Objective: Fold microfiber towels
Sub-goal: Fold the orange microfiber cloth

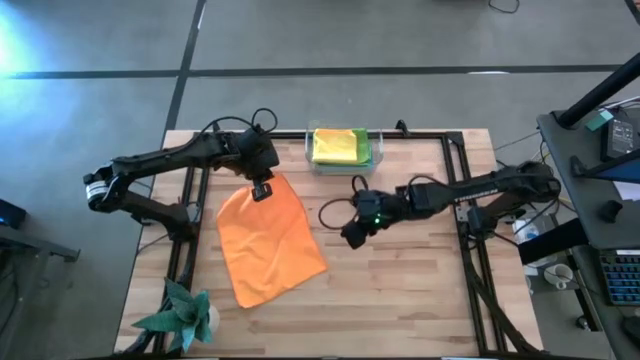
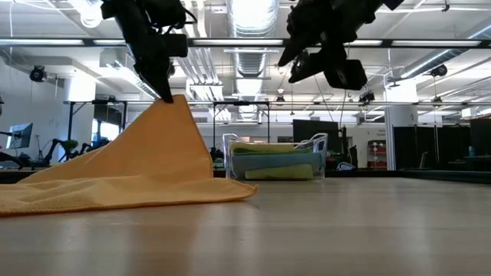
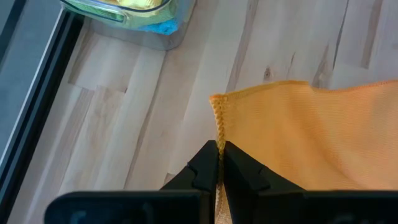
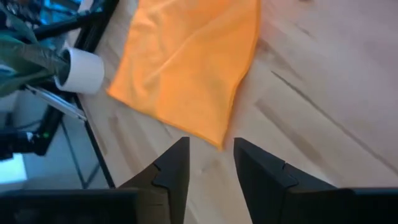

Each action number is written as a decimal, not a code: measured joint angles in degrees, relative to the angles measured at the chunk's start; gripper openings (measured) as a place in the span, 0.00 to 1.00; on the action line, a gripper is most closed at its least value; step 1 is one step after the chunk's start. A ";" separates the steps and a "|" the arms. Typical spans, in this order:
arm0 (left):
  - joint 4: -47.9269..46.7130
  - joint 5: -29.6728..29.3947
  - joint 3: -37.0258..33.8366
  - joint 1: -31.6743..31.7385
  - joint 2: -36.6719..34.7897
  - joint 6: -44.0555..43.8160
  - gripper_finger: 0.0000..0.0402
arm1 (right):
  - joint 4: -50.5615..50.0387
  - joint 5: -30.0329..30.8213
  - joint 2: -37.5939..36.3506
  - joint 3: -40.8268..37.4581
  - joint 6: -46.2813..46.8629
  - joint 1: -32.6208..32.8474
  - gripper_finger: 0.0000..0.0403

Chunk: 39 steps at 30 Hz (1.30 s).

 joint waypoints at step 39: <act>0.07 0.07 -0.82 -0.02 -0.02 1.21 0.02 | 16.94 -0.55 23.09 2.25 10.24 3.64 0.32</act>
